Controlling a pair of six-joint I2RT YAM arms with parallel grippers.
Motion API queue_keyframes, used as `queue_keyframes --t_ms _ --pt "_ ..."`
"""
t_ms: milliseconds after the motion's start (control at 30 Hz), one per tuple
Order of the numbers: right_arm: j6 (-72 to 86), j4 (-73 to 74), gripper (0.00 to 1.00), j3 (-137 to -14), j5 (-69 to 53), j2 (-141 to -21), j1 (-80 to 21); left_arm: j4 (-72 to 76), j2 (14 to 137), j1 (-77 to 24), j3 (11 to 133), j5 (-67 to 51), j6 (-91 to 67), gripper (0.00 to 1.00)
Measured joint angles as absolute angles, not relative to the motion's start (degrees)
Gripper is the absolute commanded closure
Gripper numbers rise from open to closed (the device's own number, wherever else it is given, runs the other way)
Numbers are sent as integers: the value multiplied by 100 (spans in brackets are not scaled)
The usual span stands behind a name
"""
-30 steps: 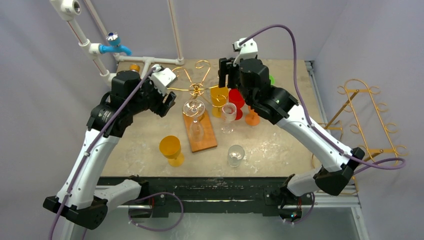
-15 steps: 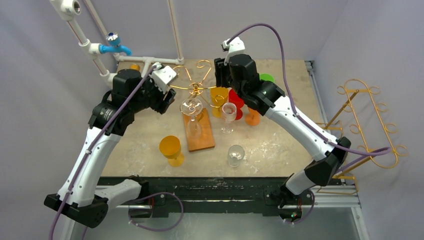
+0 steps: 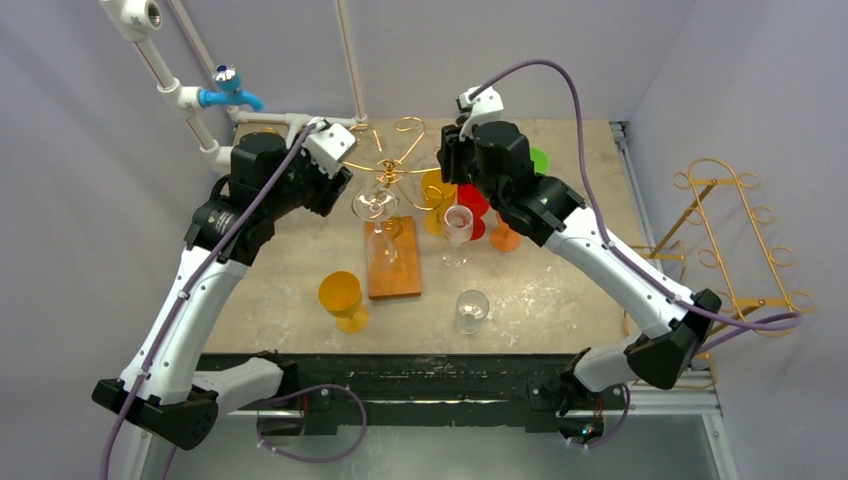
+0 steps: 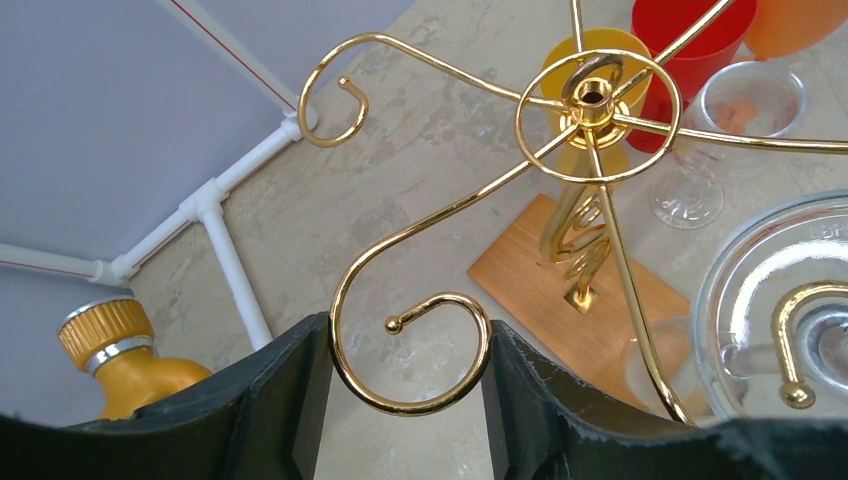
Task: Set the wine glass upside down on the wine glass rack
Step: Adjust the wine rack at the center of the board, then pick up the wine glass at the center of the board.
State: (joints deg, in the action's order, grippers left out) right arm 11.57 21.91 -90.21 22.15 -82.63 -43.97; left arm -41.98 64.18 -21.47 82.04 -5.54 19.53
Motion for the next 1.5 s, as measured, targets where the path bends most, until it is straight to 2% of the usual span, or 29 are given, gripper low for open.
queue_keyframes --t_ms 167,367,433,600,1000,1267,1500 --pt "1194 2062 60 -8794 2121 -8114 -4397 -4038 6416 -2147 8095 -357 2064 42" --pt "1262 1855 60 -8606 2012 -8020 -4423 -3935 6399 -2145 7961 -200 2108 21" --pt "1286 1835 61 -8571 2008 -7996 -4423 -3916 6344 -2145 7896 -213 2119 19" --pt "1330 1791 58 -8523 2001 -7970 -4418 -3948 6125 -2145 7852 -220 2117 17" --pt "1435 2045 30 -8689 1994 -7944 -4418 -4469 5883 -2145 8031 -45 2185 10" --pt "1455 2327 26 -9100 2064 -7944 -4418 -5009 5234 -2145 7940 12 2161 10" --pt "1455 2440 20 -9166 2222 -7918 -4416 -5371 4484 -2145 7059 -416 2067 13"
